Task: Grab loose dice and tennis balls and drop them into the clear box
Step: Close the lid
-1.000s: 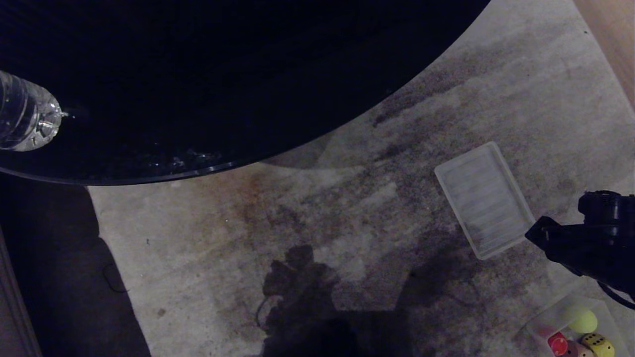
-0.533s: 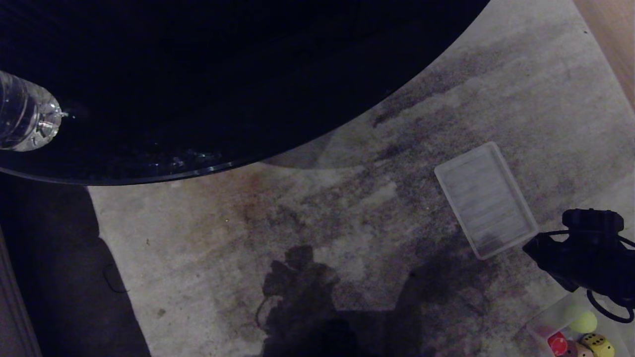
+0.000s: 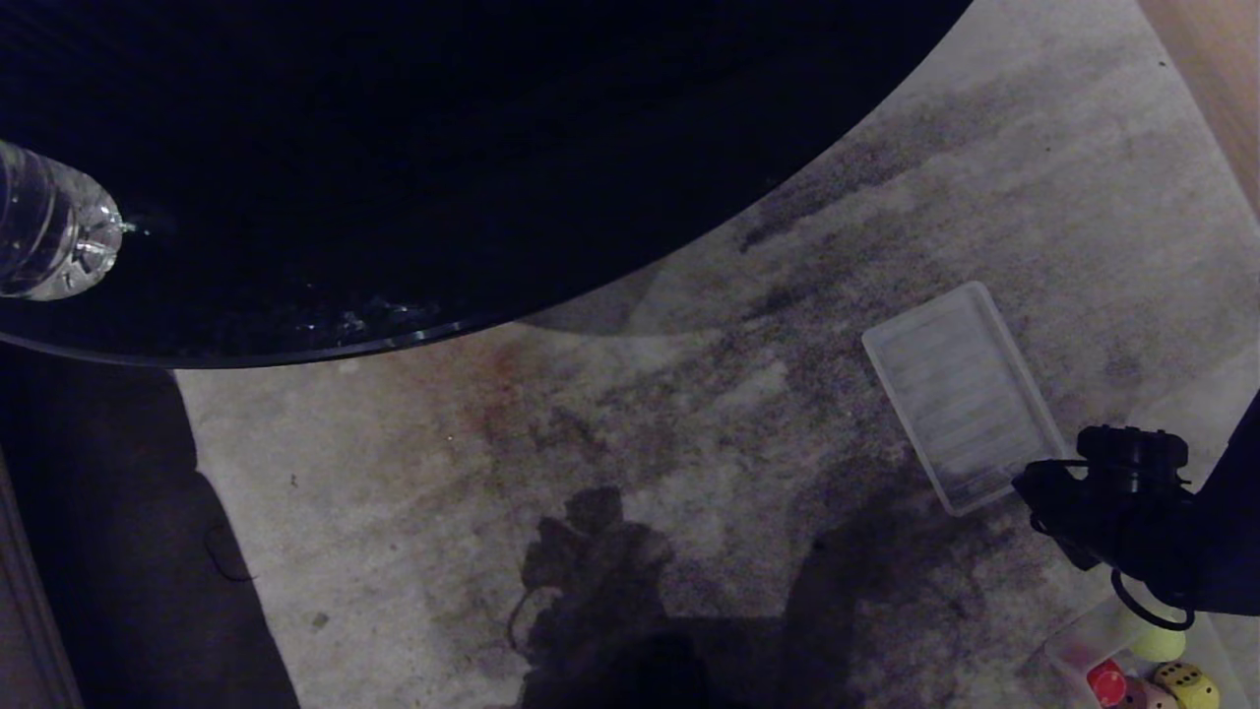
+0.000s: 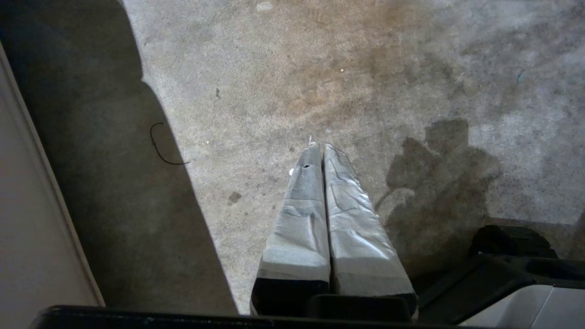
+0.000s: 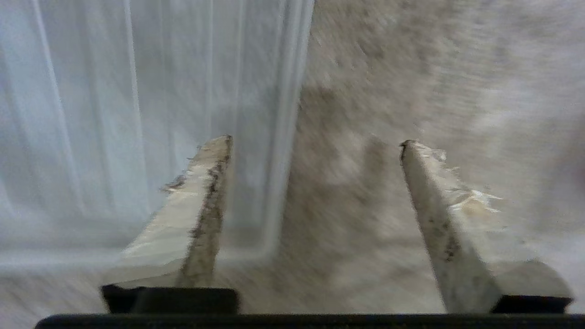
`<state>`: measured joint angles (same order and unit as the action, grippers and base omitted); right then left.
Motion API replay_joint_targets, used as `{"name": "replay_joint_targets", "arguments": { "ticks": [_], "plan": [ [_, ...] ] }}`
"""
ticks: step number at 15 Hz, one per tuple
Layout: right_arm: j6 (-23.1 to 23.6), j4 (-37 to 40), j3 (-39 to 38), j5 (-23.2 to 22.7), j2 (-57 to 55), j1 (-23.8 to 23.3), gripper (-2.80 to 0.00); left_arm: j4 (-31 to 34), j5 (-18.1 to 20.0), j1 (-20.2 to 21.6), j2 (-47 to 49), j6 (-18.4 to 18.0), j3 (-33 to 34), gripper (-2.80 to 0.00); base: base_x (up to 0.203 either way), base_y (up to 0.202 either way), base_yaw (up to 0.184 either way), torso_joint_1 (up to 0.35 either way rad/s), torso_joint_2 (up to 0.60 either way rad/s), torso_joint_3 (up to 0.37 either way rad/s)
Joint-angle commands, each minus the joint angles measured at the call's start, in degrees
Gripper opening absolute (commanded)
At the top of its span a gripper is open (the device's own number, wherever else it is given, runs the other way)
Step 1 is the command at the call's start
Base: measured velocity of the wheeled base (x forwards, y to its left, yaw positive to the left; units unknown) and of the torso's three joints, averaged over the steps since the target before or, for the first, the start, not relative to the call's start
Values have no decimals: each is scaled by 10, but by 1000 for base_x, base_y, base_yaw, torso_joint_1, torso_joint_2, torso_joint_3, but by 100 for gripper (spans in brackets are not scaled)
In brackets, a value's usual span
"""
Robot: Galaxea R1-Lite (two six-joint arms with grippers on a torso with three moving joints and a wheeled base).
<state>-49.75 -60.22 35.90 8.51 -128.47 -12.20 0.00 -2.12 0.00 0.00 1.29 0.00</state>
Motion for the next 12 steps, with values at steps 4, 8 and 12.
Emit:
{"name": "replay_joint_targets", "arguments": {
  "ticks": [4, 8, 12],
  "plan": [
    [-51, -67, 7, -21, -54, -1, 0, 0, -1, 0, 1, 0, 1, -280, 0, 0, 0, 0, 0, 0],
    [-53, -99, 8, -28, -81, -2, 0, 0, -1, 0, 1, 0, 1, -280, 0, 0, 0, 0, 0, 0],
    [-49, -108, 15, -42, -91, -10, -280, 0, -1, 0, 1, 0, 1, -280, 0, 0, 0, 0, 0, 0]
  ]
}}
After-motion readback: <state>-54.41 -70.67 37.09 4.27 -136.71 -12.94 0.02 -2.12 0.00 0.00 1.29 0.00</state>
